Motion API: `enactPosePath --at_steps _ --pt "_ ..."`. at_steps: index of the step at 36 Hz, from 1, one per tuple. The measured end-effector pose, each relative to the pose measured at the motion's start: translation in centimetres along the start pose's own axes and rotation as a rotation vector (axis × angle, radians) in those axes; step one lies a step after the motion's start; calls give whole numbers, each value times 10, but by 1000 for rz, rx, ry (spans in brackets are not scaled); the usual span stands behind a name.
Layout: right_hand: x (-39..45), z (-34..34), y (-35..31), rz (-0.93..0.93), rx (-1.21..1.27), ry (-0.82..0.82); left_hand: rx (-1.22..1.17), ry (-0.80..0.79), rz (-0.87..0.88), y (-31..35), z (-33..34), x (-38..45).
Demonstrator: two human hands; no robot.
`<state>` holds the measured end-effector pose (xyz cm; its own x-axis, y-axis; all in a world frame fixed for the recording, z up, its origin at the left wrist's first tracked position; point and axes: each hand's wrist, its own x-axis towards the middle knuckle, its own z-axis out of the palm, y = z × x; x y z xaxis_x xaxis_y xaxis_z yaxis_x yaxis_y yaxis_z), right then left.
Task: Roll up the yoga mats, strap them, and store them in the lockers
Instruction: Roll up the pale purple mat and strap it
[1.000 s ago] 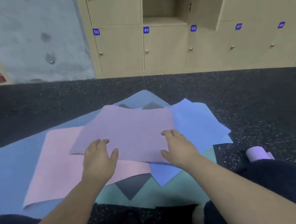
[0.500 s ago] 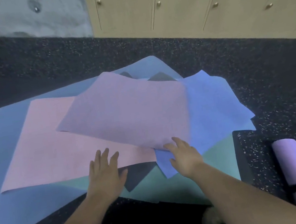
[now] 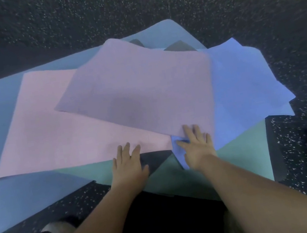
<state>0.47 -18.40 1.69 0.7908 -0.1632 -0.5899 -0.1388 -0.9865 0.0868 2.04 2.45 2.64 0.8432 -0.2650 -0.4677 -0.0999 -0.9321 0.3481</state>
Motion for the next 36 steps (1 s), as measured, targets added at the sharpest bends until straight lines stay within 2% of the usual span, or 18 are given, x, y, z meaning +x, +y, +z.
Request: enactPosePath --at_steps 5,12,19,36 --pt "-1 -9 -7 2 64 56 -8 -1 14 4 -4 -2" --pt "-13 -30 -18 -116 213 267 -14 31 69 12 -11 -12" --pt "-54 -82 -49 -216 344 438 -35 88 103 12 -22 -31" --pt "-158 -163 -100 -319 646 678 -390 372 231 26 -72 -76"
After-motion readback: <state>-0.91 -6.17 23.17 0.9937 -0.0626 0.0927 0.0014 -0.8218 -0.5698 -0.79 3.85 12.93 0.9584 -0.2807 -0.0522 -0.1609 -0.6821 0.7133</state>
